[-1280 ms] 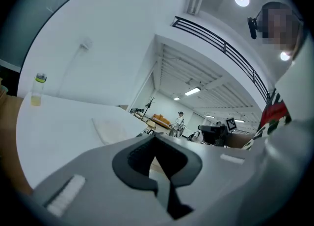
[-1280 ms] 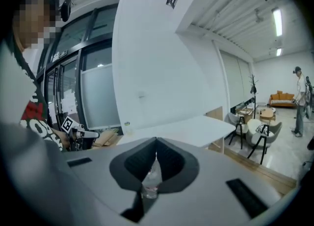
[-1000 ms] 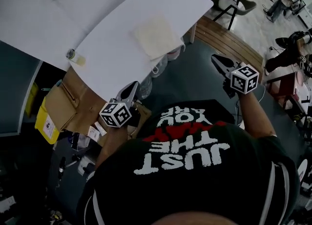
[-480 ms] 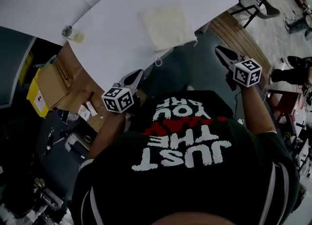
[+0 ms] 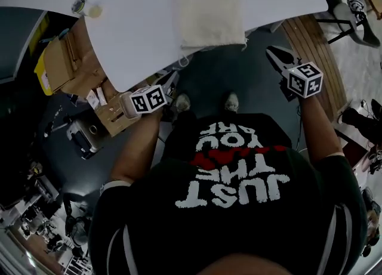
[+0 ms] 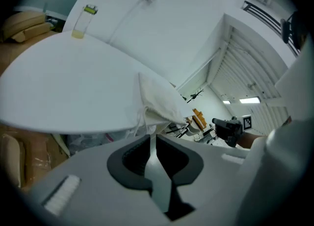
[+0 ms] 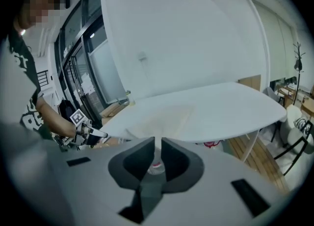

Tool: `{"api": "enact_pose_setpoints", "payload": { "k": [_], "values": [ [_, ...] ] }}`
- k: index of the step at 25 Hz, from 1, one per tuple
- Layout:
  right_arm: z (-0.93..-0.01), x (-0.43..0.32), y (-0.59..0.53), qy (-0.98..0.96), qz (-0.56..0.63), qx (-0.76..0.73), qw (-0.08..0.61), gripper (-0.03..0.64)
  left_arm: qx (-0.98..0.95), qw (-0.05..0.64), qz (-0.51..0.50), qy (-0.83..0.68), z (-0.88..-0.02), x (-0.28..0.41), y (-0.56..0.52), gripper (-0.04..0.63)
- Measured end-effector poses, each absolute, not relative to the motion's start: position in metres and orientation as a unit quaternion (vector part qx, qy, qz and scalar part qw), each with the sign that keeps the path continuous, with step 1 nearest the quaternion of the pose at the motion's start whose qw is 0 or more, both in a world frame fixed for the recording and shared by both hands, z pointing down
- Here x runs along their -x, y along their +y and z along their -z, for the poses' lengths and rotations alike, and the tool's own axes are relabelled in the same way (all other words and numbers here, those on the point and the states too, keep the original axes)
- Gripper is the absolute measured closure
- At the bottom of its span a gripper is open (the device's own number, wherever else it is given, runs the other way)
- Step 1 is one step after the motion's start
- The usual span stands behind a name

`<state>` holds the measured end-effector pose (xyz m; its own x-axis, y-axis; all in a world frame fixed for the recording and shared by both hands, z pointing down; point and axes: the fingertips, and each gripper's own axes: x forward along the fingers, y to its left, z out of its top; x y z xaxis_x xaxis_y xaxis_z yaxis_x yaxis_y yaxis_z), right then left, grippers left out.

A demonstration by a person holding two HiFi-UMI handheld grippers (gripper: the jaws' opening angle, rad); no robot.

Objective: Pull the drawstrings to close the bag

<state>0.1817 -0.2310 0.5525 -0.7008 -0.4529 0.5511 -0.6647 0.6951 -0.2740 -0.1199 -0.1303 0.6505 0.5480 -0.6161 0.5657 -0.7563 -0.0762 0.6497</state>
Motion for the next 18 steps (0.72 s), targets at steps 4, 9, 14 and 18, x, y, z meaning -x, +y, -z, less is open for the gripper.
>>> {"api": "enact_pose_setpoints", "payload": {
  "k": [4,9,14,18],
  "values": [
    [-0.58,-0.189,-0.231,-0.885,-0.249,-0.315,0.236,0.609,-0.719,0.519,-0.051,-0.459,-0.688,0.108,-0.14,0.494],
    [-0.604,-0.191,-0.216,-0.871,-0.272,-0.327,0.245,0.607,-0.704,0.542,0.017,-0.458,-0.71,0.112,-0.156,0.408],
    [-0.625,-0.193,-0.204,-0.862,-0.289,-0.329,0.257,0.607,-0.693,0.56,0.076,-0.448,-0.718,0.109,-0.17,0.4],
    [-0.631,-0.193,-0.199,-0.859,-0.293,-0.329,0.261,0.607,-0.683,0.555,0.094,-0.465,-0.722,0.109,-0.181,0.402]
  ]
}}
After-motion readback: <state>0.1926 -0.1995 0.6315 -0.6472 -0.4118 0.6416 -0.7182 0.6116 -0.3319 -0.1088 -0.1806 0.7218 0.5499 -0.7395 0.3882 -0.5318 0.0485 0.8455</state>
